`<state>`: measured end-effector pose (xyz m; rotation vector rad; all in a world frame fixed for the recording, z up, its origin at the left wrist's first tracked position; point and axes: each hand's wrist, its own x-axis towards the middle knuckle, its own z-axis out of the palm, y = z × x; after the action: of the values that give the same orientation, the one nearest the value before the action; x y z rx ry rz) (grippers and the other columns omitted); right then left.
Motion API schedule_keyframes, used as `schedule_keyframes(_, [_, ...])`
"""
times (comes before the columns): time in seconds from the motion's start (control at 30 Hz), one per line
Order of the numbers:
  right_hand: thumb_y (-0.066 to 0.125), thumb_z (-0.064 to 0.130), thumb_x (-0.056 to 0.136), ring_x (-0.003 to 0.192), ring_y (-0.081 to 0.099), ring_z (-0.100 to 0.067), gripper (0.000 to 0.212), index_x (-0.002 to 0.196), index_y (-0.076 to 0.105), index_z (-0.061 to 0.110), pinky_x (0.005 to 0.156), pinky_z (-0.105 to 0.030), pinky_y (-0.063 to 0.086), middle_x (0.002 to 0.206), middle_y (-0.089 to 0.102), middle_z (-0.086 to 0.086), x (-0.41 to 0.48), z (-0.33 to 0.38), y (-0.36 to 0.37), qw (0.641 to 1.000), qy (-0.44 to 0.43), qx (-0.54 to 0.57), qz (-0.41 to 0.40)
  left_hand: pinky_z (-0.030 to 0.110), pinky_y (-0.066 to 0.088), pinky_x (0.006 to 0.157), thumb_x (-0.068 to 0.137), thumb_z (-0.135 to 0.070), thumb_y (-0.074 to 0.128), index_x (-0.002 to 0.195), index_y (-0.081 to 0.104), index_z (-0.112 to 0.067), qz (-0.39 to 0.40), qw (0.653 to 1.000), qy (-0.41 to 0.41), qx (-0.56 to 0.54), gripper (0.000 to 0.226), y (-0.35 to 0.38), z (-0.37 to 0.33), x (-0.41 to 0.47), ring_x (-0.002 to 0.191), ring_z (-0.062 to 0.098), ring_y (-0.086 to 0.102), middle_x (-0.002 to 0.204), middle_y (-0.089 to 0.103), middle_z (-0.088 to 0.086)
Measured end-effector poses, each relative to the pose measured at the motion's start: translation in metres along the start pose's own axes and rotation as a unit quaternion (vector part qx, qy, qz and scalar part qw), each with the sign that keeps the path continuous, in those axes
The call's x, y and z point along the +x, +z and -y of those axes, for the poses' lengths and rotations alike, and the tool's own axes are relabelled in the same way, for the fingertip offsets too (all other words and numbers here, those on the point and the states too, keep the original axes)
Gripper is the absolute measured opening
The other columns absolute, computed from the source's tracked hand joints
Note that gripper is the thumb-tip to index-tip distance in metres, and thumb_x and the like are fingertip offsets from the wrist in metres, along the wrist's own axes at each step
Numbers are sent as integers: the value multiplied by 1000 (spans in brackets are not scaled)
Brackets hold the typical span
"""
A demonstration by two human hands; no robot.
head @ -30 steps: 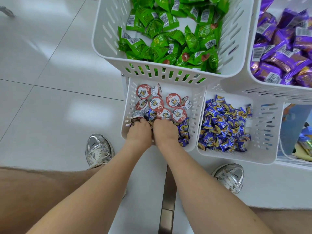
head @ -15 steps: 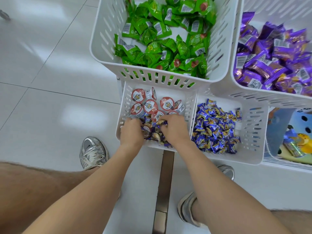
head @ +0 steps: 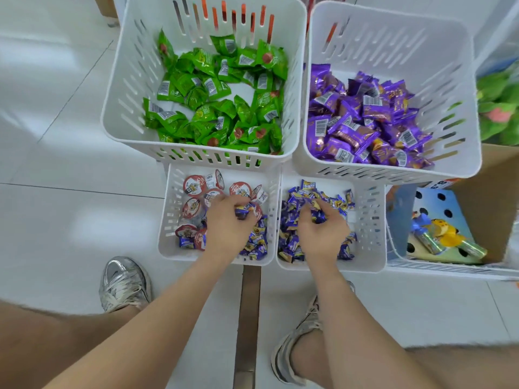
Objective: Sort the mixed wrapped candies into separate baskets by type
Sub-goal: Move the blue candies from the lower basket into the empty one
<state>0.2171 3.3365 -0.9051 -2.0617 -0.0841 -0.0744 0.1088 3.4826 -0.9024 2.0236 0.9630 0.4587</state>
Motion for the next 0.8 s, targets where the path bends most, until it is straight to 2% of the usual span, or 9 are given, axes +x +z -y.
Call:
schedule_keyframes(0.13, [73, 25, 92, 69, 63, -9, 33, 121, 75, 11, 64, 2, 39, 109, 78, -3, 20, -16, -24, 997, 36, -60, 24, 15, 50, 84, 85, -20, 76, 111, 76, -23, 44, 995, 80, -37, 26, 34, -31, -8, 86, -1, 60, 105, 62, -6])
schedule_keyframes(0.23, [72, 33, 89, 85, 69, -8, 36, 124, 75, 22, 81, -17, 53, 104, 77, 2, 29, -21, -35, 993, 15, -74, 91, 24, 51, 90, 85, -27, 80, 130, 68, -23, 133, 982, 131, -30, 46, 54, -48, -6, 100, 7, 61, 116, 65, -3])
schedule_keyframes(0.33, [58, 23, 95, 66, 65, -11, 48, 143, 62, 21, 70, -27, 54, 83, 73, 1, 27, -25, -39, 991, -29, -67, 114, 35, 47, 109, 81, -24, 84, 147, 53, -24, 283, 950, 133, -23, 73, 63, -47, -1, 135, 15, 51, 152, 47, 0])
schedule_keyframes(0.4, [51, 16, 96, 87, 68, -20, 50, 145, 59, 16, 80, -31, 54, 98, 75, -7, 26, -30, -38, 986, -86, -97, 109, 36, 45, 112, 86, -14, 76, 138, 63, -21, 242, 952, 188, -15, 54, 60, -37, -3, 137, 13, 50, 154, 46, 0])
schedule_keyframes(0.47, [48, 9, 92, 110, 64, -26, 46, 134, 68, 12, 93, -36, 53, 122, 70, -13, 27, -34, -32, 973, -136, -159, 99, 37, 54, 95, 93, -12, 63, 119, 68, -21, 122, 964, 232, 34, 28, 50, -23, -10, 116, 15, 60, 132, 58, -3])
schedule_keyframes(0.53, [43, 13, 87, 99, 64, -36, 40, 109, 77, 9, 87, -46, 56, 108, 69, -13, 21, -31, -19, 958, -180, -204, 95, 39, 54, 72, 95, -17, 55, 104, 61, -24, 20, 981, 172, 87, 13, 34, -5, -18, 95, 18, 57, 111, 56, -7])
schedule_keyframes(0.63, [40, 17, 87, 72, 62, -34, 34, 87, 73, 7, 65, -38, 54, 84, 65, -10, 2, -9, 8, 939, -240, -211, 127, 47, 51, 75, 88, -15, 58, 103, 58, -13, -36, 982, 19, 184, 15, 13, 34, -21, 95, 31, 53, 104, 55, 7])
schedule_keyframes(0.73, [54, 7, 82, 65, 60, -32, 19, 81, 73, 5, 61, -37, 53, 79, 63, -10, -23, 19, 39, 893, -328, -220, 214, 46, 42, 88, 81, -29, 50, 120, 52, 3, 53, 920, -117, 369, 50, -1, 79, -17, 106, 40, 50, 116, 56, 22])
schedule_keyframes(0.8, [61, 2, 81, 76, 63, -33, 15, 88, 73, 7, 69, -38, 54, 88, 66, -10, -38, 29, 58, 841, -367, -258, 303, 44, 40, 89, 77, -38, 39, 124, 50, 4, 120, 896, -155, 399, 63, -10, 92, -13, 110, 40, 51, 121, 56, 21])
